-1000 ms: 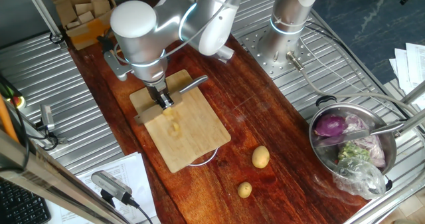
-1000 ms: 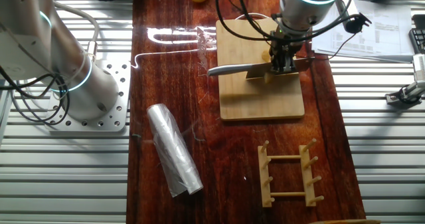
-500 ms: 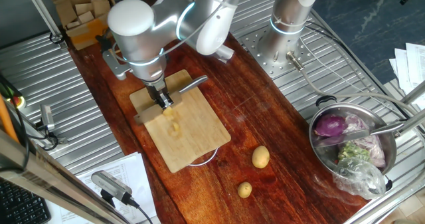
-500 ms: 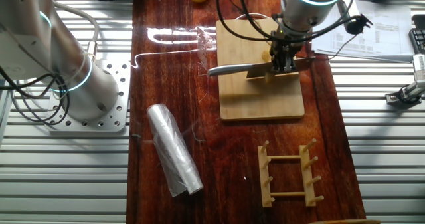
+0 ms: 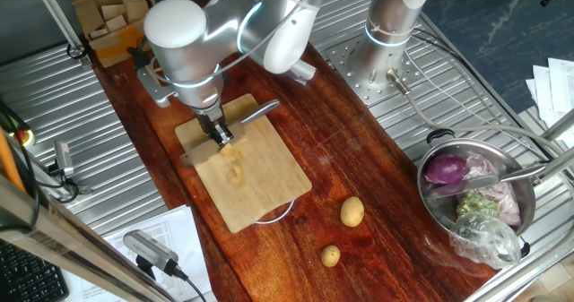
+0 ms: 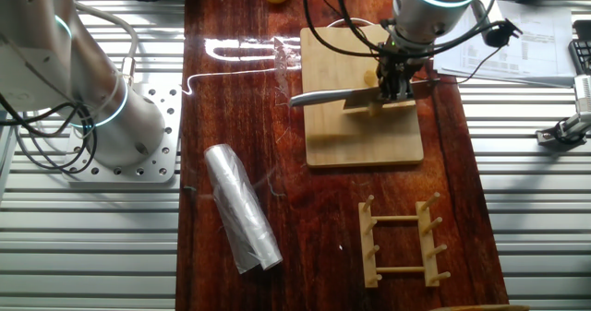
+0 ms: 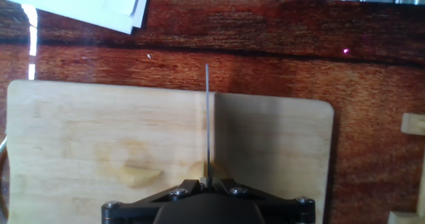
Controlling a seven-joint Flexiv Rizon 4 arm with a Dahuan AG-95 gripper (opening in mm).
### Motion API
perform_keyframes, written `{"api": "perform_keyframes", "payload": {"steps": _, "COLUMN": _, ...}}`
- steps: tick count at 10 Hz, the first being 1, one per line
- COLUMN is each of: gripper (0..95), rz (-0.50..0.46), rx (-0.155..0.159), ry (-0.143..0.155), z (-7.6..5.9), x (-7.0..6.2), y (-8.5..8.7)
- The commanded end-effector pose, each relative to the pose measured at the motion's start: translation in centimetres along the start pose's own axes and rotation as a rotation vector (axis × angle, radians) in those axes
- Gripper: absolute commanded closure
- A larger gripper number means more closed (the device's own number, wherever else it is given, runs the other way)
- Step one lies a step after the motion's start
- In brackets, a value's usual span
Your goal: Chop the potatoes
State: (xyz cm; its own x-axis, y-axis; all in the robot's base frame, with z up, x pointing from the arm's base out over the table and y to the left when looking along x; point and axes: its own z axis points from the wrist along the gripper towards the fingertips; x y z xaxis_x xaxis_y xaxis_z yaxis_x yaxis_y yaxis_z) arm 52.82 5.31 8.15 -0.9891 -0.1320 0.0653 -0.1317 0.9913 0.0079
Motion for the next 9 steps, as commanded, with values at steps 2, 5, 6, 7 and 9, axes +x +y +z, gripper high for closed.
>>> {"api": "perform_keyframes", "payload": {"steps": 2, "gripper": 95.0, "rz": 0.001, "rx": -0.007, "ry": 0.006, "z": -0.8, "x": 0.1, "y": 0.1}}
{"api": "perform_keyframes", "payload": {"steps": 5, "gripper": 95.0, "rz": 0.001, "rx": -0.01, "ry": 0.034, "z": -2.5, "x": 0.3, "y": 0.3}}
{"api": "perform_keyframes", "payload": {"steps": 6, "gripper": 95.0, "rz": 0.001, "rx": -0.01, "ry": 0.043, "z": -3.1, "x": 0.4, "y": 0.4}}
{"api": "perform_keyframes", "payload": {"steps": 7, "gripper": 95.0, "rz": 0.003, "rx": -0.012, "ry": 0.052, "z": -3.6, "x": 0.3, "y": 0.5}}
{"api": "perform_keyframes", "payload": {"steps": 9, "gripper": 95.0, "rz": 0.015, "rx": -0.022, "ry": 0.058, "z": -4.3, "x": -0.2, "y": 1.4}}
